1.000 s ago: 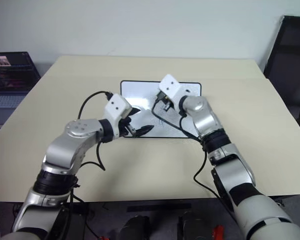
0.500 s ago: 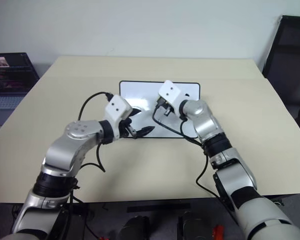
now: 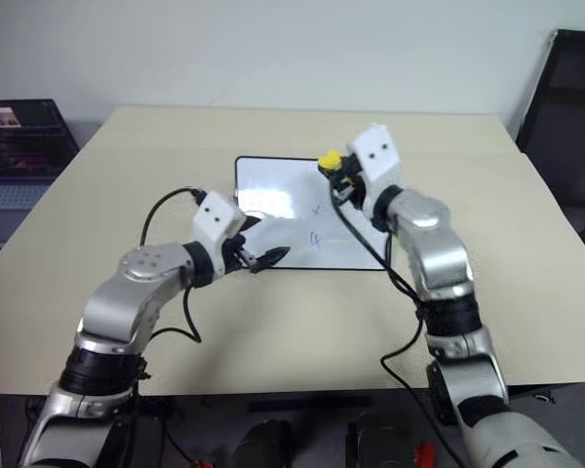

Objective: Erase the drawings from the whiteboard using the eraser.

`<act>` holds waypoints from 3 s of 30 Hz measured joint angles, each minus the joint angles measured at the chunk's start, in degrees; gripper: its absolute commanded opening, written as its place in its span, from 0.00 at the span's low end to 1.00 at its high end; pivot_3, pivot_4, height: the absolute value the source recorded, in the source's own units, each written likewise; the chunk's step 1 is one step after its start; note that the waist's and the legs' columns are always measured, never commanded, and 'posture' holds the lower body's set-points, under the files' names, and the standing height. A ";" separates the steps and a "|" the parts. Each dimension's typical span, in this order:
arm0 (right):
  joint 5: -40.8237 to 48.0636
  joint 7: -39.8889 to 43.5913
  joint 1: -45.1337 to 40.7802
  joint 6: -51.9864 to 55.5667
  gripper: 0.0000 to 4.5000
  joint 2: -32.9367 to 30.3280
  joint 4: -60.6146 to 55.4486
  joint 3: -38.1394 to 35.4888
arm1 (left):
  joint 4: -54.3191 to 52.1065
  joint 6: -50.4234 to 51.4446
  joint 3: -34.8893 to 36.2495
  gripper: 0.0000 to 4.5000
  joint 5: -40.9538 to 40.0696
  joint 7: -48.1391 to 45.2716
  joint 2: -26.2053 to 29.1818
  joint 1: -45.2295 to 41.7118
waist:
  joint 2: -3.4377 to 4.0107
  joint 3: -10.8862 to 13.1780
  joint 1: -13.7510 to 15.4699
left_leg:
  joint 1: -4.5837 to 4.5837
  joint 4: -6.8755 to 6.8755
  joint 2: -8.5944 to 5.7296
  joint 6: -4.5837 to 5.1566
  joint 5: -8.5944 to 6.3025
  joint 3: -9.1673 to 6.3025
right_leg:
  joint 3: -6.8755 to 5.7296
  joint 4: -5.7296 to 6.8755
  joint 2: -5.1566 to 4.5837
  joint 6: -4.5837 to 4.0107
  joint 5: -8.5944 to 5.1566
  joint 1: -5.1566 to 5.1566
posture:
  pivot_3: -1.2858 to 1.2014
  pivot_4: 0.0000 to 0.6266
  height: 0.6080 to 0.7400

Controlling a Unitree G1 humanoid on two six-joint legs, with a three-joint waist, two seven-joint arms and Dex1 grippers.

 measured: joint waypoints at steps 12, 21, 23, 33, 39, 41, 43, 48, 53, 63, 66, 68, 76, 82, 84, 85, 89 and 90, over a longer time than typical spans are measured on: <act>7.42 -2.31 23.46 11.24 0.22 -5.51 -21.31 -5.02 | 2.30 -5.21 6.79 1.00 -4.65 -5.33 1.71 5.46 | 0.00 0.00 -0.37 | 0.10 0.05 0.02 0.00 0.01 0.21 | 0.08 0.01 0.08 0.25 -0.16 0.04 | 0.52 0.24 1.00; 8.73 -1.32 29.89 7.72 0.22 -7.73 -22.87 0.44 | 6.26 -7.41 9.22 1.00 -7.86 -10.97 3.76 6.18 | -0.02 0.00 -0.35 | 0.09 0.04 0.02 0.00 0.01 0.23 | 0.05 -0.10 0.11 0.26 -0.19 0.06 | 0.52 0.24 1.00; 8.87 -0.96 29.75 7.01 0.22 -7.76 -22.71 1.49 | 6.26 -7.38 9.26 1.00 -8.64 -11.66 4.07 6.06 | -0.02 0.00 -0.31 | 0.08 0.04 0.02 0.00 0.01 0.22 | 0.03 -0.11 0.12 0.27 -0.19 0.07 | 0.52 0.24 1.00; 5.47 -0.22 12.95 1.11 0.22 -7.42 -8.49 8.42 | 6.08 -5.89 6.58 1.00 -8.07 -12.27 5.78 1.41 | -0.03 0.01 -0.52 | 0.09 0.04 0.02 0.00 0.01 0.26 | 0.07 -0.12 0.15 0.26 -0.18 0.06 | 0.52 0.24 1.00; -3.74 -1.40 -3.49 -10.17 0.22 -4.68 13.81 14.85 | 6.28 -6.45 4.13 1.00 -6.45 -13.41 6.26 0.70 | -0.03 0.01 -0.43 | 0.04 -0.05 0.03 0.00 0.00 0.24 | -0.01 -0.16 0.15 -0.02 -0.04 0.03 | 0.52 0.24 1.00; -5.45 -1.28 -5.24 -12.68 0.22 -3.75 19.75 15.93 | 6.26 -6.74 3.70 1.00 -6.13 -13.63 6.26 1.05 | -0.03 0.01 -0.38 | -0.08 -0.05 0.02 0.01 -0.01 0.21 | -0.04 -0.27 0.11 -0.04 -0.02 0.01 | 0.52 0.24 1.00; -7.04 -0.99 -5.87 -15.01 0.22 -3.29 23.80 16.79 | 6.16 -7.30 3.46 1.00 -6.02 -13.69 6.25 2.18 | -0.03 0.01 -0.30 | -0.17 -0.05 -0.01 0.02 -0.01 0.20 | -0.06 -0.38 0.04 -0.04 -0.02 -0.01 | 0.52 0.24 1.00; -10.01 -0.26 -6.68 -19.34 0.22 -2.83 29.30 17.57 | 5.77 -7.64 3.28 1.00 -5.89 -13.65 6.25 3.87 | -0.03 0.01 -0.17 | -0.26 -0.02 0.01 0.01 -0.01 0.10 | -0.11 -0.37 0.01 -0.04 -0.01 -0.05 | 0.52 0.24 1.00; -12.19 2.66 -7.32 -20.43 0.22 -3.57 30.46 19.45 | 5.42 -7.73 3.04 1.00 -5.87 -13.59 6.06 4.46 | -0.03 0.01 -0.28 | -0.16 0.04 0.01 0.01 -0.01 0.11 | -0.12 -0.18 0.05 -0.04 -0.01 -0.03 | 0.52 0.24 1.00; -13.72 1.74 -6.56 -20.71 0.22 -2.78 29.37 18.51 | 5.30 -8.82 2.10 1.00 -5.80 -13.73 5.11 4.72 | -0.03 0.01 -0.29 | 0.01 0.08 0.00 0.00 0.00 0.15 | -0.07 0.07 0.06 -0.04 -0.02 0.01 | 0.52 0.24 1.00; -13.69 -0.56 -9.36 -21.26 0.22 -1.57 30.62 16.18 | 5.30 -8.92 2.07 1.00 -5.80 -13.77 5.08 4.80 | -0.02 0.01 -0.37 | 0.01 0.07 0.00 0.00 0.00 0.15 | -0.06 0.08 0.06 -0.04 -0.02 0.00 | 0.52 0.24 1.00; -13.81 -1.85 -11.29 -22.08 0.22 -0.67 32.82 15.37 | 5.30 -8.96 1.99 1.00 -5.79 -13.72 4.92 4.87 | -0.02 0.01 -0.42 | 0.02 0.06 0.00 0.00 0.00 0.16 | -0.04 0.07 0.06 -0.04 -0.02 0.00 | 0.52 0.24 1.00; -14.28 -0.73 -13.11 -23.77 0.22 0.71 39.99 15.80 | 5.24 -8.97 0.95 1.00 -5.79 -13.65 4.36 5.49 | -0.02 0.01 -0.41 | 0.07 0.06 -0.01 0.00 0.00 0.17 | -0.03 0.09 0.05 -0.04 -0.02 0.03 | 0.52 0.24 1.00; -14.47 6.70 -9.57 -21.16 0.22 -2.65 34.65 18.50 | 4.88 -8.97 0.90 1.00 -5.78 -13.62 4.36 5.84 | -0.03 0.01 -0.41 | 0.16 0.08 -0.01 0.00 0.00 0.17 | -0.02 0.14 0.07 -0.03 -0.02 0.08 | 0.52 0.24 1.00; -15.14 8.39 -8.62 -20.88 0.22 -3.81 32.92 19.80 | 4.56 -8.97 0.90 1.00 -5.78 -13.62 4.34 5.83 | -0.03 0.01 -0.41 | 0.17 0.08 -0.01 0.01 0.00 0.18 | 0.00 0.14 0.07 -0.03 -0.03 0.08 | 0.52 0.24 1.00; -15.79 8.34 -8.39 -21.10 0.22 -4.05 32.45 20.14 | 4.47 -8.97 0.90 1.00 -5.78 -13.63 4.34 5.83 | -0.03 0.01 -0.40 | 0.18 0.08 0.00 0.01 0.00 0.18 | 0.00 0.15 0.07 -0.03 -0.03 0.08 | 0.52 0.24 1.00; -16.48 3.01 -9.35 -22.56 0.22 -2.41 33.99 18.80 | 4.48 -8.97 0.88 1.00 -5.78 -13.70 4.20 5.75 | -0.03 0.01 -0.41 | 0.18 0.09 0.02 0.00 0.01 0.20 | 0.01 0.17 0.09 -0.03 -0.03 0.06 | 0.52 0.24 1.00; -16.41 1.34 -10.50 -22.66 0.22 -1.83 34.76 17.90 | 4.48 -8.97 0.85 1.00 -5.79 -13.74 4.09 5.68 | -0.02 0.02 -0.42 | 0.17 0.08 0.02 0.00 0.01 0.19 | 0.03 0.17 0.09 -0.03 -0.02 0.04 | 0.52 0.24 1.00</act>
